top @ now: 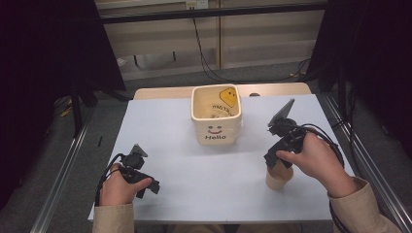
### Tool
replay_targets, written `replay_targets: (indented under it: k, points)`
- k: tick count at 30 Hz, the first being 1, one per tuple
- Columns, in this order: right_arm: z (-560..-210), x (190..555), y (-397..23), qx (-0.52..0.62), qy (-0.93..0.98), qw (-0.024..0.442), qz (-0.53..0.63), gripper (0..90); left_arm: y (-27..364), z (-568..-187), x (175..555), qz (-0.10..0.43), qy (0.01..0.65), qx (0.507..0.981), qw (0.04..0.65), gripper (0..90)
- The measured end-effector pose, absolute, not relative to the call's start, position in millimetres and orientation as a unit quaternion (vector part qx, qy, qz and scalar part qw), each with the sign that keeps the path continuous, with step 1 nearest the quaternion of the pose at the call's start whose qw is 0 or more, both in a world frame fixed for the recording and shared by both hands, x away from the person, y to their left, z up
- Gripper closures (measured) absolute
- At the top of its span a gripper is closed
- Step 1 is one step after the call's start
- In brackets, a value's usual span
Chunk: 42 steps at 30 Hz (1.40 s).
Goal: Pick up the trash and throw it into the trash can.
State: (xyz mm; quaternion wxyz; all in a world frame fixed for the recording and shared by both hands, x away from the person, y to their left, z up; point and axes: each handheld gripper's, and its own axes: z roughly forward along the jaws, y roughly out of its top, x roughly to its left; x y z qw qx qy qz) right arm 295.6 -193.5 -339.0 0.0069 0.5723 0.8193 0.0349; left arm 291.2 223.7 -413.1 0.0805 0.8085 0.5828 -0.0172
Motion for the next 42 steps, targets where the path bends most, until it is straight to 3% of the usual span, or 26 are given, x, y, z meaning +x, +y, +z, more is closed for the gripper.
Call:
replay_targets:
  k: [27, 42]
  points:
    - [-376, 292, -194, 0.564, 0.825, -0.005, 0.030, 7.6, 225, -412, 290, -0.019, 0.580, 0.811, 0.077, 3.4]
    - [-387, 289, -192, 0.553, 0.833, 0.000, 0.024, 16.2, 224, -411, 290, -0.016, 0.577, 0.813, 0.077, 3.5]
